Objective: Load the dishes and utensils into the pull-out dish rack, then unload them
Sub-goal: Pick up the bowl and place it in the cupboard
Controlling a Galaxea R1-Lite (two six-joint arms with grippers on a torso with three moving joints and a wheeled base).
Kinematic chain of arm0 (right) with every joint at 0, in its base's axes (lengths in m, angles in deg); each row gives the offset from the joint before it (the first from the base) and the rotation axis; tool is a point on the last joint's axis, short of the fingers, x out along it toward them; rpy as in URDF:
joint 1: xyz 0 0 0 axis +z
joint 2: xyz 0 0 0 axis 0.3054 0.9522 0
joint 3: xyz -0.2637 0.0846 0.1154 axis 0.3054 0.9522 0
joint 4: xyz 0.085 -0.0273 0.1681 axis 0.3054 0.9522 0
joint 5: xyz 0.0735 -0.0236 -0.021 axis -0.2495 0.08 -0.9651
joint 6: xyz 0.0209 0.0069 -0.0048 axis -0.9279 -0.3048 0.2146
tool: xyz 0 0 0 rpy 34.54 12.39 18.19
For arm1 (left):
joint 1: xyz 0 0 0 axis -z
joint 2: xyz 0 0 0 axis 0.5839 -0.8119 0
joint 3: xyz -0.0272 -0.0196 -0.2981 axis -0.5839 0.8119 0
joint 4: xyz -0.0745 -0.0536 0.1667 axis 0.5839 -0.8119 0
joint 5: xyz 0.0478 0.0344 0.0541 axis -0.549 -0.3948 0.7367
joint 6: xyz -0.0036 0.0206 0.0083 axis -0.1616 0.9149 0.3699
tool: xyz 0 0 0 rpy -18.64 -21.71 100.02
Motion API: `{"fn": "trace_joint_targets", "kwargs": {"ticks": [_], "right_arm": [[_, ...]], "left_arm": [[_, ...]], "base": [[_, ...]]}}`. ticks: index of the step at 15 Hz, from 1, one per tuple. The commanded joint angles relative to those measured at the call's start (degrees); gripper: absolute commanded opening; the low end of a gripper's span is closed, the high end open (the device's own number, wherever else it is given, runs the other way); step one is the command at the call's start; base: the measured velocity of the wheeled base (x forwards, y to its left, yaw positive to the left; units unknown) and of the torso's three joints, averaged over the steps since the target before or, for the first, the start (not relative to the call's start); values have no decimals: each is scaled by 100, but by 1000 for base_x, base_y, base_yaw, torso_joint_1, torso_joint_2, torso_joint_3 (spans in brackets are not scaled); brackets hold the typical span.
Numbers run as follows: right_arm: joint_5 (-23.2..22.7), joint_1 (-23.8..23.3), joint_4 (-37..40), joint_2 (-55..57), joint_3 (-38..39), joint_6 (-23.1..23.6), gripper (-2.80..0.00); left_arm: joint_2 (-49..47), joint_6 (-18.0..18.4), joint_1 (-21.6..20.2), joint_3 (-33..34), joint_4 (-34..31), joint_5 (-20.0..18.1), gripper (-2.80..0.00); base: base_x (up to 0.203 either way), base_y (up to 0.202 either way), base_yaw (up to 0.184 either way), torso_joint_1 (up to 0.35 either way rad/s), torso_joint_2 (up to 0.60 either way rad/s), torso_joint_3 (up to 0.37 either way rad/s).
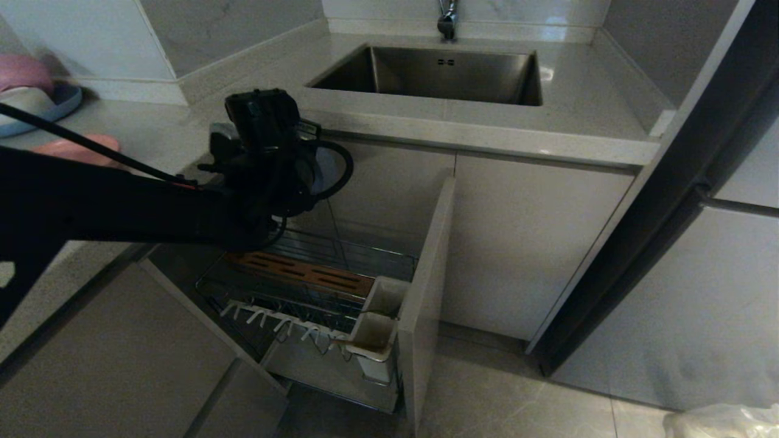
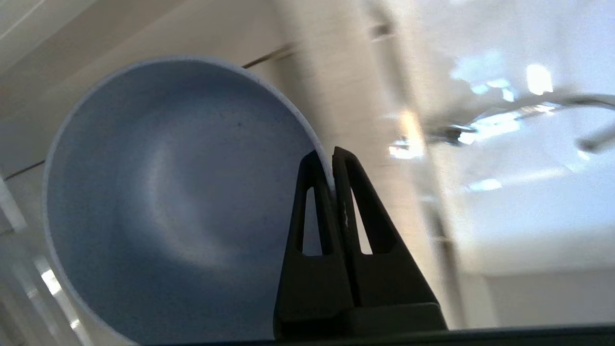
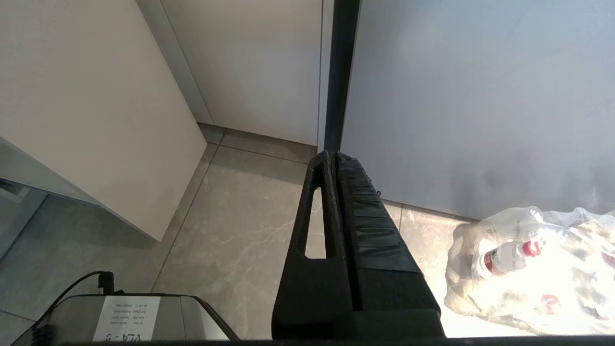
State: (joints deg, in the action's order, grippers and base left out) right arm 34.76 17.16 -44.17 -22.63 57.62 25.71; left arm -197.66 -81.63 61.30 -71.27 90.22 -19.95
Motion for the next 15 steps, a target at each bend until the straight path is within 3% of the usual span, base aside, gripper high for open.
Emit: {"fn": "trace_joint_targets", "kwargs": {"ticks": [1, 5, 15], "right_arm": [[-2, 9, 6, 0, -1, 6, -280], [-2, 1, 6, 0, -1, -2, -280], [-2, 1, 6, 0, -1, 5, -280]], "left_arm": [[-362, -202, 37, 24, 31, 159, -280], [-665, -710, 110, 193, 33, 327, -280], [-1403, -1398, 44, 248, 80, 367, -280]], "base": [[0, 0, 0, 0, 0, 0], [0, 0, 0, 0, 0, 0], [0, 0, 0, 0, 0, 0]]}}
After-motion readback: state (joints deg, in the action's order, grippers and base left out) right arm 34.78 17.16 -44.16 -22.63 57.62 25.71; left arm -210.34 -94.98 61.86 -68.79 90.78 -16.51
